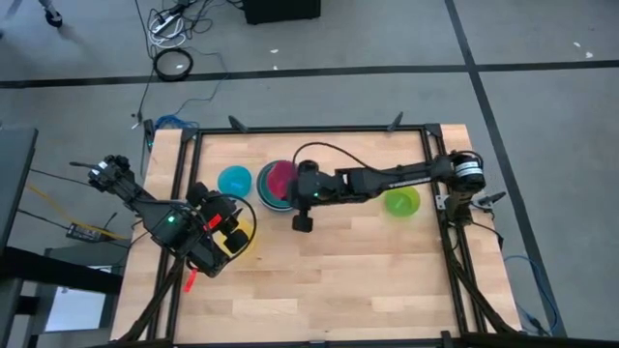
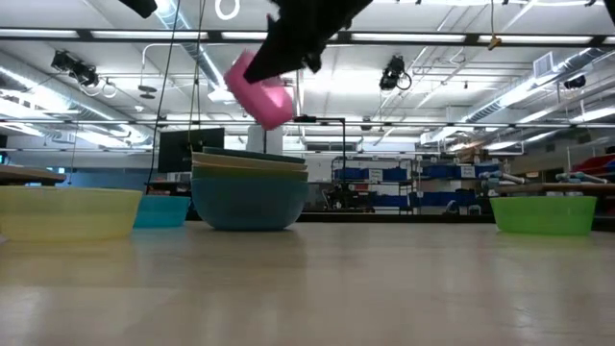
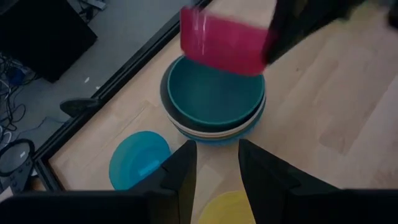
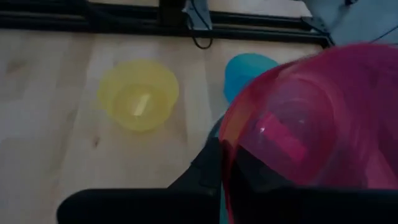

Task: Nest bowls inside each other
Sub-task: Stack the red bowl on top of the dark blue bowl, then stack the light green bowl on top of the red bowl

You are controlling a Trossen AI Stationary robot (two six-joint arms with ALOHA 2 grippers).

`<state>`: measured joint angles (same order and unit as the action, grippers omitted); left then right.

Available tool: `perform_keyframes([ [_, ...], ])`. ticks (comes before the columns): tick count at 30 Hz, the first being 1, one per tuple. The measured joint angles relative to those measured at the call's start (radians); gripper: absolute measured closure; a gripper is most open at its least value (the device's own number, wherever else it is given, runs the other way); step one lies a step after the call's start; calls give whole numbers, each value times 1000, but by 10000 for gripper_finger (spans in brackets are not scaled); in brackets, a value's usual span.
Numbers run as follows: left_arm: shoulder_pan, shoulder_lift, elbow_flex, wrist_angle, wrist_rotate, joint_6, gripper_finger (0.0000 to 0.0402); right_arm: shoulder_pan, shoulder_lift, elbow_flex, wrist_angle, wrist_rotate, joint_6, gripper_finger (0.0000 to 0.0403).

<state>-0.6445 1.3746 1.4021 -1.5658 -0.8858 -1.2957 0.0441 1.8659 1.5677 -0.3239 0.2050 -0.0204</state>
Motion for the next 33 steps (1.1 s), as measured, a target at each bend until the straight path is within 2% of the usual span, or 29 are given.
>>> perform_keyframes([
  [5,0,0,0,0,-2,0,273,-31,45,0,16,-18,0,368],
  [13,0,0,0,-1,-1,0,273,-40,45,1,16,-48,1,294],
  [19,0,0,0,3,0,0,273,-39,44,0,-16,-48,22,272],
  [22,0,0,0,3,12,-1,273,-28,26,0,-128,-18,43,271],
  [24,0,0,0,3,25,-6,273,-19,5,0,-264,11,76,272],
  [30,-14,1,0,4,74,-25,273,10,-13,0,-868,143,279,273],
  [33,-29,12,0,4,78,-32,273,27,-16,-21,-1086,203,384,274],
])
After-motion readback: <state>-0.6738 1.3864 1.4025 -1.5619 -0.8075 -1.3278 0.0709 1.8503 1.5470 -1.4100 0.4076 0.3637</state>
